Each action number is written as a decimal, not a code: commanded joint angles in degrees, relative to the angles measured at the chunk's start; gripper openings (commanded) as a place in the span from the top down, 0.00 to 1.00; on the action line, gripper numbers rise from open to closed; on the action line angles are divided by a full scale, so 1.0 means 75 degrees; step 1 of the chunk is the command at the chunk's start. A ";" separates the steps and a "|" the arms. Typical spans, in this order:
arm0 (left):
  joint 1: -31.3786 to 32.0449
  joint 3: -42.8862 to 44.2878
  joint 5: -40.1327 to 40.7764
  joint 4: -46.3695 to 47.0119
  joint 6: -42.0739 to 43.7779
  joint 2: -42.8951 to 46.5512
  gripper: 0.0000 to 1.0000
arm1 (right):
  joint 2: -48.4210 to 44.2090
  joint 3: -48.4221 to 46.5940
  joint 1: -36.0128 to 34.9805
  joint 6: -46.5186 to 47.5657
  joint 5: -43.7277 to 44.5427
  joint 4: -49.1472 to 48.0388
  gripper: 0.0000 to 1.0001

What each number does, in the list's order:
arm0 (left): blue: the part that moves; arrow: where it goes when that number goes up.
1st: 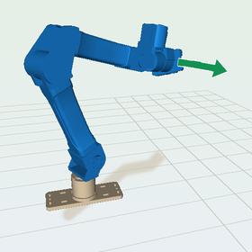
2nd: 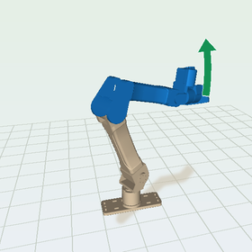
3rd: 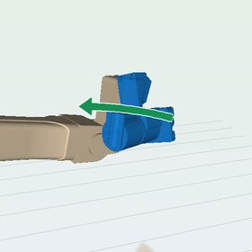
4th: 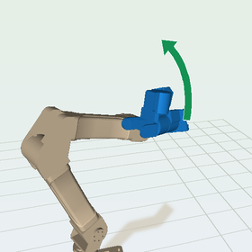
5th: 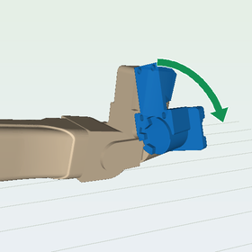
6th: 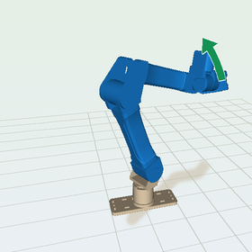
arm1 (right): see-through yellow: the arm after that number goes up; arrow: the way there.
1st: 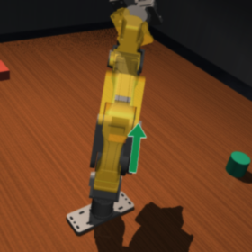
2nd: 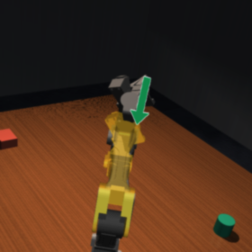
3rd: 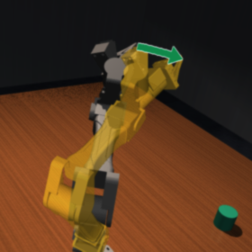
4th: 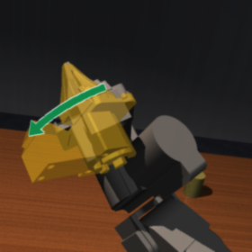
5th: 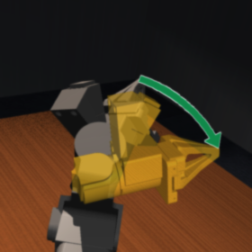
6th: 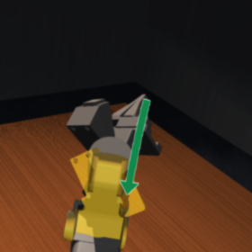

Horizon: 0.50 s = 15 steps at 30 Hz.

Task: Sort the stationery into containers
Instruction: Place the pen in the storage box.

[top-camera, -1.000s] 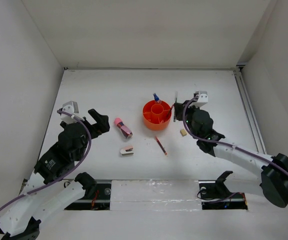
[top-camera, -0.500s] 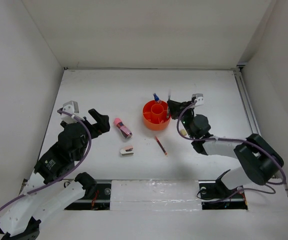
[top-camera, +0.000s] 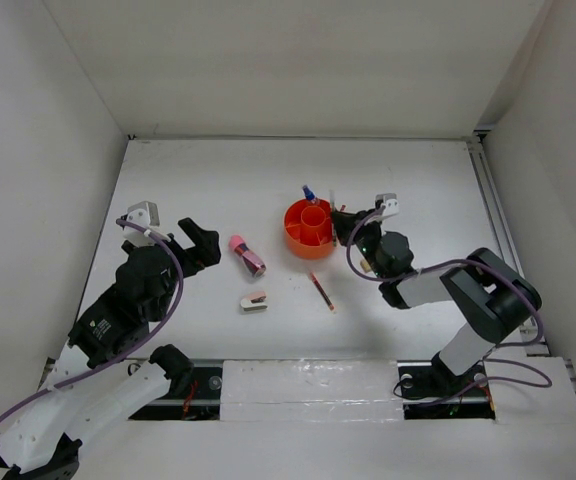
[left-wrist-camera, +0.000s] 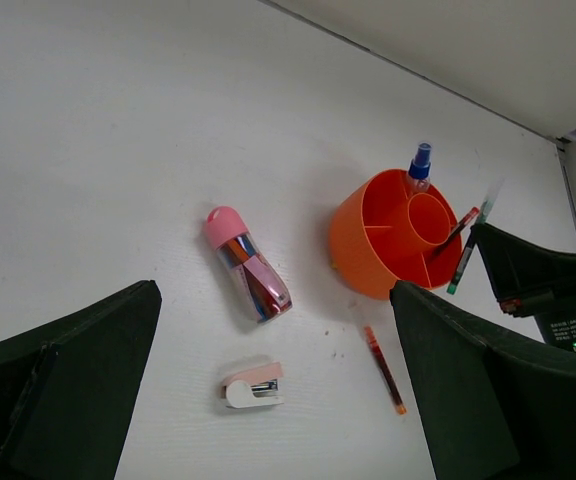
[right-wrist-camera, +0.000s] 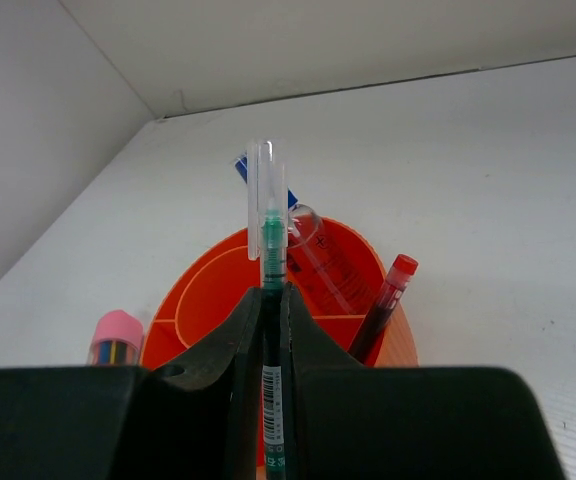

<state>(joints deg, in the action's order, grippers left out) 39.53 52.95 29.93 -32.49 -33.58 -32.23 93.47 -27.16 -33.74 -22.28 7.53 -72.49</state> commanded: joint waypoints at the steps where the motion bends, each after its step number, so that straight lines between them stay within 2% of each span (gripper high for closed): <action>1: 0.0003 -0.0087 -0.0089 0.0313 0.0154 0.0020 0.01 | 0.0076 0.0081 0.0162 -0.0227 -0.0335 -0.2873 1.00; 9: 0.0003 -0.0087 -0.0089 0.0313 0.0154 0.0020 0.01 | -0.0907 0.0234 0.0162 -0.0404 -0.0336 -0.2184 1.00; 15: 0.0003 -0.0087 -0.0089 0.0313 0.0154 0.0020 0.01 | -0.0908 -0.0059 0.0162 -0.0334 -0.0406 -0.1995 1.00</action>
<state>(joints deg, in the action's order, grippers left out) 39.53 52.93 29.54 -32.38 -33.36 -32.23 87.46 -25.69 -32.88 -24.43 5.67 -73.60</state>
